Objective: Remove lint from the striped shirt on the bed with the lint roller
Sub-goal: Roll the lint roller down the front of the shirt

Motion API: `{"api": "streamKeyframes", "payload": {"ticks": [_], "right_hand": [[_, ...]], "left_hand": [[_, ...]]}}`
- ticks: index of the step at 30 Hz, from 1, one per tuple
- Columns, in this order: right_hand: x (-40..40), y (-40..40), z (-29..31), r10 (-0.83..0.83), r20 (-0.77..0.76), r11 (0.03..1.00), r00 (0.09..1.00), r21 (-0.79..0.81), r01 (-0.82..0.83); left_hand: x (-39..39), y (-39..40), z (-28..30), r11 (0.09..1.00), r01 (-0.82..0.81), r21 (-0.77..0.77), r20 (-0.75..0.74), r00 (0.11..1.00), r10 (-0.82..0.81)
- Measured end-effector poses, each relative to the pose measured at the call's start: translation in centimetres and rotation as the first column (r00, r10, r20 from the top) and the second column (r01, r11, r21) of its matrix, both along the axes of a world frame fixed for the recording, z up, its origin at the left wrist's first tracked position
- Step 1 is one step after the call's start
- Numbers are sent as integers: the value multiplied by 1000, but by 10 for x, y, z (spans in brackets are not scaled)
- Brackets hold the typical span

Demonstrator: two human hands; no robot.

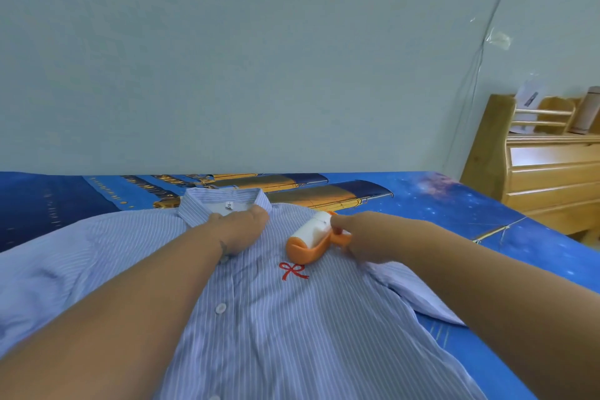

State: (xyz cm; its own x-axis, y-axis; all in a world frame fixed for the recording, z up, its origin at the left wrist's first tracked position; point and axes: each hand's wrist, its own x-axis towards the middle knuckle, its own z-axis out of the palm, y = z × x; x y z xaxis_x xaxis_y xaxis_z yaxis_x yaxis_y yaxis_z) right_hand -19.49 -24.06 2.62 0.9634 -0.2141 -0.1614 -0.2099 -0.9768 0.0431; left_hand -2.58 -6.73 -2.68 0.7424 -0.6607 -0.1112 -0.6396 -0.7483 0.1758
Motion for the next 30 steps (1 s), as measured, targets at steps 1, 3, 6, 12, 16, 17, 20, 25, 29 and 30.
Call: {"api": "streamKeyframes", "payload": {"ticks": [1,3,6,12,16,17,20,25,29,30], "right_hand": [[-8,-4,2,-6,-5,1000,1000,5,6],[-24,-12,6,-24,-20,1000,1000,8,24],[-47,-25,16,-59,-66,998,996,-10,58],[-81,-43,47,-113,-38,993,993,-17,113],[-86,-41,64,-112,102,990,988,-70,119],[-85,-35,65,-103,117,994,988,-16,106],[-80,-6,57,-57,110,995,992,88,47],[-64,40,22,36,134,997,990,-73,-26],[-40,63,3,54,170,992,984,-126,-33],[-33,67,1,52,167,993,985,-112,-34]], "left_hand": [[-3,-1,-1,999,24,32,56,998,-26],[-11,-1,-2,998,52,37,82,995,-55],[-15,0,-2,999,34,27,54,998,-35],[-21,24,-2,1000,-1,-18,109,994,3],[-28,47,5,993,-66,-99,76,994,74],[-31,52,7,990,-75,-122,66,994,83],[-39,62,11,992,-76,-105,72,994,84],[-51,76,2,994,-5,-105,158,987,22],[-55,80,0,997,8,-74,197,980,6],[-54,81,0,998,6,-58,189,982,5]]}}
